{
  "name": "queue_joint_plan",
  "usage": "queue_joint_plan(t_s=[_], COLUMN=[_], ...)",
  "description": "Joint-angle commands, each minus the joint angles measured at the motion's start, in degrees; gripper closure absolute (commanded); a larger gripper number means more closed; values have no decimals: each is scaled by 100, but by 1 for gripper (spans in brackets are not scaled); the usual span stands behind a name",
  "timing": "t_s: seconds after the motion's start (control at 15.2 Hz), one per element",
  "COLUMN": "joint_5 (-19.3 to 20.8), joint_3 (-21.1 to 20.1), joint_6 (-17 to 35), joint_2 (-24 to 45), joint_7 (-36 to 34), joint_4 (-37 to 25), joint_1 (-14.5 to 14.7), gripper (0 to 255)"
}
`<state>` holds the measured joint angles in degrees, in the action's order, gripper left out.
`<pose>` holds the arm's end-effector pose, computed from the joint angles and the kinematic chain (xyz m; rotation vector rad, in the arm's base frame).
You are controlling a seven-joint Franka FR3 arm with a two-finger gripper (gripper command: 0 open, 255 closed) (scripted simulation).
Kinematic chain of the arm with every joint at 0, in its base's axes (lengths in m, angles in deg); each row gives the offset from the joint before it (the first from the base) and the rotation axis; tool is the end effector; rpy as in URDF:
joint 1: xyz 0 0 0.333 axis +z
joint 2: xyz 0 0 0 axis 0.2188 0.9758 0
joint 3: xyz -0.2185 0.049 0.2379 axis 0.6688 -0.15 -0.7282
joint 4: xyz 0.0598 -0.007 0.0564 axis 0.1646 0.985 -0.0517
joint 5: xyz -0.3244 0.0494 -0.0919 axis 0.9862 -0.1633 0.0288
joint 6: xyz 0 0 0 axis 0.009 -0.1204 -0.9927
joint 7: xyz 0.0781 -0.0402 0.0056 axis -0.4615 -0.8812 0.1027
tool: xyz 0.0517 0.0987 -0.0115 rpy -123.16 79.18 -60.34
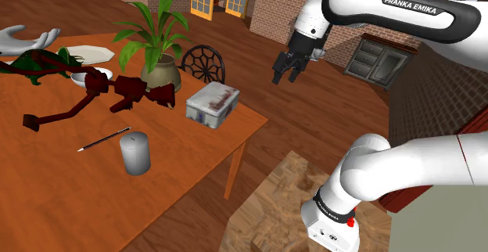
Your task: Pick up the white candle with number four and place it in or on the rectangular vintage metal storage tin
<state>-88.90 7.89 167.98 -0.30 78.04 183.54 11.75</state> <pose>0.2631 -0.0224 0.5953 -3.0358 0.2728 -0.1127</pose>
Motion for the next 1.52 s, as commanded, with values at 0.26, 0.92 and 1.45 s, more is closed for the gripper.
queue_joint_plan(t_s=[0.26,0.92,1.45], joint_5=[-312,-838,-785], joint_3=[-460,-1514,-2194], joint_6=[361,1285,1880], joint_2=[372,1831,3403], joint_7=[-684,-2326,-3663], joint_4=[51,-396,-1324], joint_1=[105,305,397], gripper=[0,0,0])
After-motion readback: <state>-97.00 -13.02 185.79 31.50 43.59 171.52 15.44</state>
